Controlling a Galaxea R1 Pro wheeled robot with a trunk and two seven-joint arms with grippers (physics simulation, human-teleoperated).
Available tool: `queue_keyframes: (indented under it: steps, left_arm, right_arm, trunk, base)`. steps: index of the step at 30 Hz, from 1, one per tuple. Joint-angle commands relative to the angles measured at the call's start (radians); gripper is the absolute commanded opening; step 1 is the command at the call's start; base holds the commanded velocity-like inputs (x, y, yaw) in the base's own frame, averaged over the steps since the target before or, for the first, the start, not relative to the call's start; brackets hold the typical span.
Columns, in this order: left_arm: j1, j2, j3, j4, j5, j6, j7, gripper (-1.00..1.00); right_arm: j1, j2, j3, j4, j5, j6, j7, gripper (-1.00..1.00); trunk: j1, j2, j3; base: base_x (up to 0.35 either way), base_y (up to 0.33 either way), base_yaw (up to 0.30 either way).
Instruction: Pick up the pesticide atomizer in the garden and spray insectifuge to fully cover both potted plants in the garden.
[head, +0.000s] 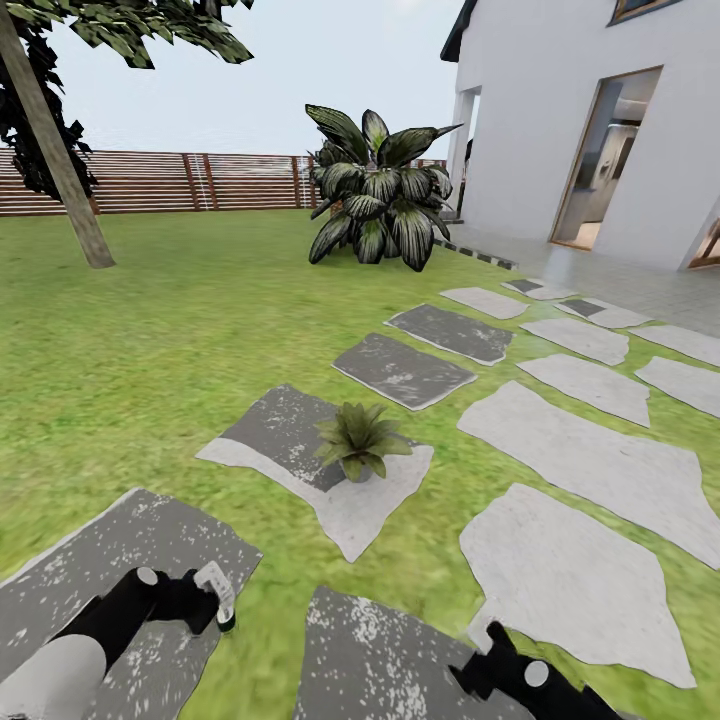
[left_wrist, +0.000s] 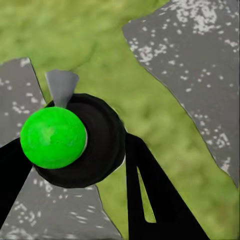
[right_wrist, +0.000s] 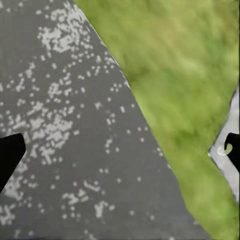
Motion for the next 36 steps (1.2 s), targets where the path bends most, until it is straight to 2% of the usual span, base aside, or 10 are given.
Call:
queue_keyframes:
  steps: [1, 3, 5, 6, 10, 12, 13, 17, 25, 36]
  left_arm:
    - [-0.003, -0.012, 0.030, -0.005, 0.001, 0.046, 0.008, -1.00]
    - [-0.013, -0.042, 0.058, -0.011, 0.021, 0.151, 0.027, -1.00]
    - [-0.025, -0.055, 0.066, -0.013, 0.034, 0.212, 0.031, -1.00]
    - [-0.038, -0.064, 0.070, -0.014, 0.042, 0.265, 0.033, -1.00]
    - [-0.080, -0.095, 0.069, -0.015, 0.046, 0.404, 0.033, -1.00]
    - [-0.095, -0.102, 0.064, -0.015, 0.044, 0.496, 0.030, -1.00]
    - [-0.098, -0.104, 0.063, -0.016, 0.043, 0.525, 0.029, -1.00]
    - [-0.104, -0.110, 0.061, -0.018, 0.041, 0.577, 0.028, -1.00]
    - [-0.163, -0.121, 0.061, -0.018, 0.045, 0.704, 0.028, -1.00]
    - [-0.194, -0.158, 0.042, -0.018, 0.041, 0.832, 0.024, -1.00]
  right_arm:
    - [0.000, -0.001, -0.022, 0.029, -0.012, -0.004, -0.076, 1.00]
    - [0.002, 0.003, -0.055, 0.100, -0.073, -0.006, -0.237, 1.00]
    - [0.003, 0.005, -0.063, 0.139, -0.121, -0.009, -0.300, 1.00]
    - [0.003, 0.005, -0.069, 0.170, -0.185, -0.020, -0.339, 1.00]
    - [0.004, -0.005, -0.073, 0.225, -0.423, -0.043, -0.374, 1.00]
    - [0.004, -0.026, -0.071, 0.246, -0.517, -0.048, -0.376, 1.00]
    - [0.004, -0.037, -0.071, 0.251, -0.534, -0.048, -0.376, 1.00]
    - [0.004, -0.056, -0.070, 0.257, -0.562, -0.050, -0.375, 1.00]
    - [0.004, -0.053, -0.072, 0.257, -0.572, -0.061, -0.381, 1.00]
    - [0.004, -0.059, -0.074, 0.257, -0.573, -0.062, -0.381, 1.00]
  trunk:
    - [0.000, 0.000, -0.001]
    - [0.000, 0.000, -0.001]
    - [0.000, 0.000, -0.001]
    - [0.000, 0.000, -0.001]
    - [0.000, 0.000, -0.001]
    - [0.000, 0.000, -0.001]
    - [0.000, 0.000, -0.001]
    - [0.000, 0.000, -0.001]
    - [0.000, 0.000, -0.001]
    - [0.000, 0.000, -0.001]
  base:
    - [0.000, 0.000, 0.000]
    - [0.000, 0.000, 0.000]
    - [0.000, 0.000, 0.000]
    - [0.000, 0.000, 0.000]
    - [0.000, 0.000, 0.000]
    - [0.000, 0.000, 0.000]
    - [0.000, 0.000, 0.000]
    - [0.000, 0.000, 0.000]
    - [0.011, 0.000, 0.000]
    - [0.294, 0.000, 0.000]
